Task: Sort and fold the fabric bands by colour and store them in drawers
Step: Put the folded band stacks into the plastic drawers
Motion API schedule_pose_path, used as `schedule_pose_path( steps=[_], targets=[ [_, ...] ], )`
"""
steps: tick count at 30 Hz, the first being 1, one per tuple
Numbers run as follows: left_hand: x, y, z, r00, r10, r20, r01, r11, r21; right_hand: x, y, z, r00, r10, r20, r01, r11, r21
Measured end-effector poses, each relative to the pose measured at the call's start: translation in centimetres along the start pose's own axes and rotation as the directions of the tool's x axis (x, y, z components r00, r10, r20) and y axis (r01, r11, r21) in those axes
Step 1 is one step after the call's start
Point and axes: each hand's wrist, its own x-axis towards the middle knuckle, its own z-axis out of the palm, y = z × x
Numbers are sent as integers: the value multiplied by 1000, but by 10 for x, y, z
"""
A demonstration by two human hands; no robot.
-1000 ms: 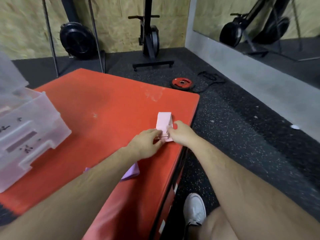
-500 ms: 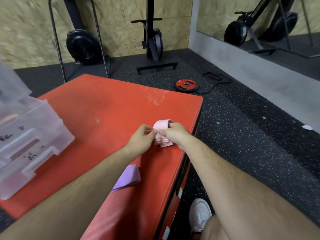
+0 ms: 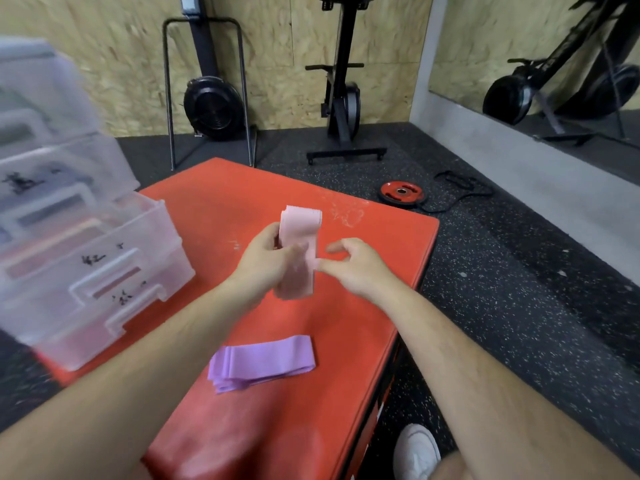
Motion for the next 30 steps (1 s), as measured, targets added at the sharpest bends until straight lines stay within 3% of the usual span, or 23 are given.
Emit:
schedule_pose_path(
  steps=[2, 4, 6, 9, 14, 19, 21, 23, 27, 30],
  targets=[
    [-7, 7, -22, 999, 33, -13, -30, 979, 204, -2, -12, -2, 996, -44, -79, 41, 998, -41],
    [-15, 10, -40, 997, 60, 43, -71, 942, 327, -9, -25, 0, 968, -239, -71, 234, 970, -71],
    [-23, 11, -53, 990, 79, 117, -120, 907, 403, -13, -37, 7, 912, -409, 41, 411, 904, -121],
    [-36, 9, -68, 975, 93, 203, -178, 871, 457, -13, -52, 27, 852, -497, 166, 523, 829, -197],
    [-55, 9, -94, 990, 13, 138, -87, 834, 546, -15, -72, 50, 864, -488, 122, 499, 863, -76],
    [-74, 12, -141, 992, -8, 124, -47, 900, 433, -10, -88, 59, 903, -429, 28, 414, 886, 209],
    [-83, 13, -156, 994, 44, 99, -72, 954, 293, -10, -93, 66, 900, -430, 67, 395, 871, 293],
    [-93, 16, -167, 995, 97, 35, -102, 960, 260, -12, -98, 78, 892, -441, 100, 388, 860, 332],
    [-108, 10, -195, 963, 246, -107, -184, 897, 402, -12, -111, 107, 872, -476, 116, 413, 840, 351],
    [-116, 12, -214, 889, 410, -203, -242, 799, 551, -6, -129, 132, 878, -467, 105, 401, 837, 371]
  ],
)
